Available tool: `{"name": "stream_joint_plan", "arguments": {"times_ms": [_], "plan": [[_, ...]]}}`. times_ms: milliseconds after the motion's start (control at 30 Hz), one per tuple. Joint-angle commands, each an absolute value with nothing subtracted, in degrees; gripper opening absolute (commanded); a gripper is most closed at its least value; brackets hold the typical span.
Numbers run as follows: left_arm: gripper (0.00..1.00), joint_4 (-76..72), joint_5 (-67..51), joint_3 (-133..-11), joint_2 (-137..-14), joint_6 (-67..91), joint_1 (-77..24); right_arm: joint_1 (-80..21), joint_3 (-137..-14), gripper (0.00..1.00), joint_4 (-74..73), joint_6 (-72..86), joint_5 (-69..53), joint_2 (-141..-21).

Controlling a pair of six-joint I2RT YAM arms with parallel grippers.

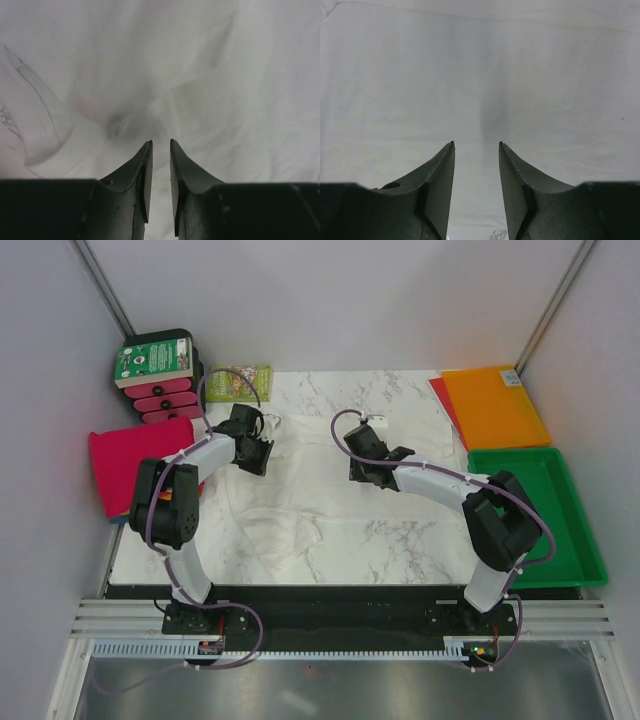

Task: Fold and stack the t-shirts
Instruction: Fold the tshirt

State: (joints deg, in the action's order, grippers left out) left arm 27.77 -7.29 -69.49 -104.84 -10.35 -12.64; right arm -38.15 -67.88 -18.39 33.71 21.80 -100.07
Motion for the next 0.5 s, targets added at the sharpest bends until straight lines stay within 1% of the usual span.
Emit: {"name": "stream_joint_plan", "arguments": {"times_ms": [0,100,233,467], "plan": [[0.26,19.5,-3.1,-72.1,-105.7,-8.3,-13.1,-38.5,-69.3,0.47,-16.8,34.1,22.3,-101.0],[0.26,15.6,-0.3,-71.2,-105.6,-8.2,-13.1,-38.5,-68.6,0.46,-15.9,33.9,22.3,-101.4],[0.25,15.3,7.5,-72.8,-107.7,-7.2,-12.9,-38.4,-68.8,0.46,-15.4,34.0,21.9,-102.6],[0.23,13.1,14.8,-70.1,-106.4,-8.6,-11.4,-38.6,-68.1,0.46,-14.8,34.0,22.1,-102.8]]}}
